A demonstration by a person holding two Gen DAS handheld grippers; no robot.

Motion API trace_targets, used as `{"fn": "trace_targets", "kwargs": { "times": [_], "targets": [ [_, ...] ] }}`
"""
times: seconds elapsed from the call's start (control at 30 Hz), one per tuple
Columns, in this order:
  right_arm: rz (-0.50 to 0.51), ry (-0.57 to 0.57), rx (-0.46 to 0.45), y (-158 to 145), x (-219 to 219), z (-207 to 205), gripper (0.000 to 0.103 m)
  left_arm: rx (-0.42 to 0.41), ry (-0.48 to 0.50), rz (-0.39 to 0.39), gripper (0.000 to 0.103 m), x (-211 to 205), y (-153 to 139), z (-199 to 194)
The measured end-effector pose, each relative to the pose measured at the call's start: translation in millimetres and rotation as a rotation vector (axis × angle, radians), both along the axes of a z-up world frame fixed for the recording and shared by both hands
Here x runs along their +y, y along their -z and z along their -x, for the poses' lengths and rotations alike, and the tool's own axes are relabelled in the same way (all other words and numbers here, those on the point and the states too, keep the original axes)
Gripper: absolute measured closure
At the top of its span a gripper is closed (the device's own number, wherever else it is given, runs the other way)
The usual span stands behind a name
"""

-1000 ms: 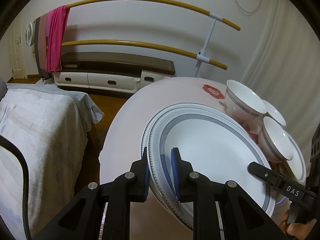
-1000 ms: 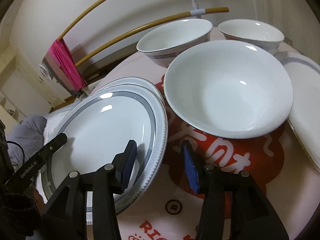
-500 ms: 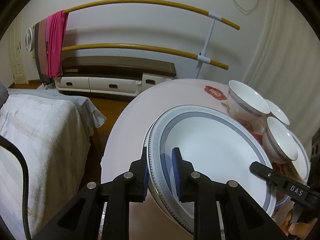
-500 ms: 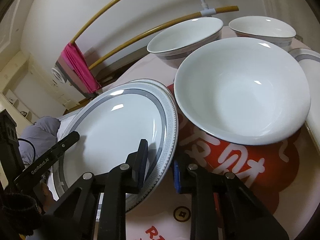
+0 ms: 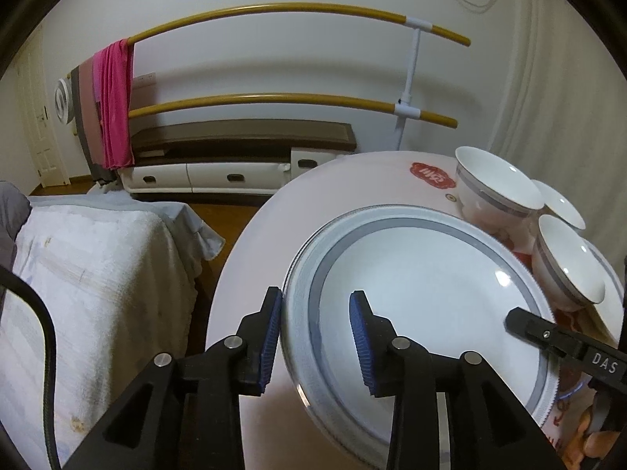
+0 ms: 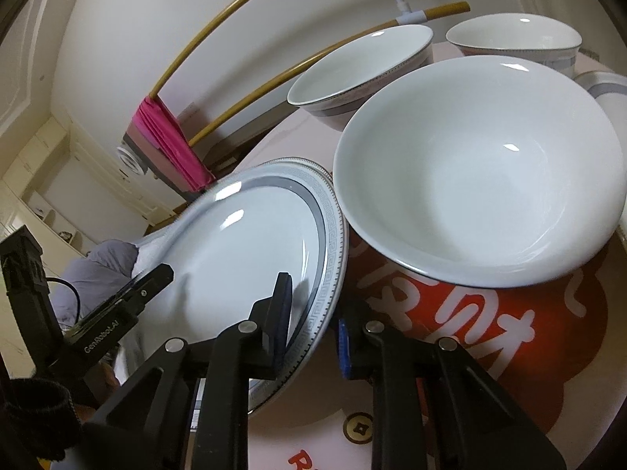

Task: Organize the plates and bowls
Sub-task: 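Lower the plate onto the other plate, open left tool then right tool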

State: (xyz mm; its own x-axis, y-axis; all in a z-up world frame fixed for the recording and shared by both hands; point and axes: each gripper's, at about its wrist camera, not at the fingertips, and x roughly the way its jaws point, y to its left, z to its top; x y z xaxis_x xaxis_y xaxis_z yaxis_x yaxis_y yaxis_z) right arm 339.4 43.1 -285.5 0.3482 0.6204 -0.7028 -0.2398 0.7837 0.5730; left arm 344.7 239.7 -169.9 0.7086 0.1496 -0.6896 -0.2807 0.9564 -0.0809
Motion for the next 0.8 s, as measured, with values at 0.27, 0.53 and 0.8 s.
{"fn": "trace_targets", "kwargs": {
  "times": [0.27,0.53,0.8],
  "targets": [
    [-0.007,-0.003,0.005,0.5,1.6,-0.4,0.083,0.001,0.007,-0.01,0.071,-2.1,1.6,-3.1],
    [0.021,-0.009,-0.001,-2.6,4.9,-0.4,0.082,0.029,-0.027,-0.004,0.059,0.7,-1.0,1.8],
    [0.062,-0.019,-0.028,-17.2,3.5,14.4,0.077,-0.008,-0.047,-0.006,0.05,-12.3,-23.7,22.0]
  ]
}}
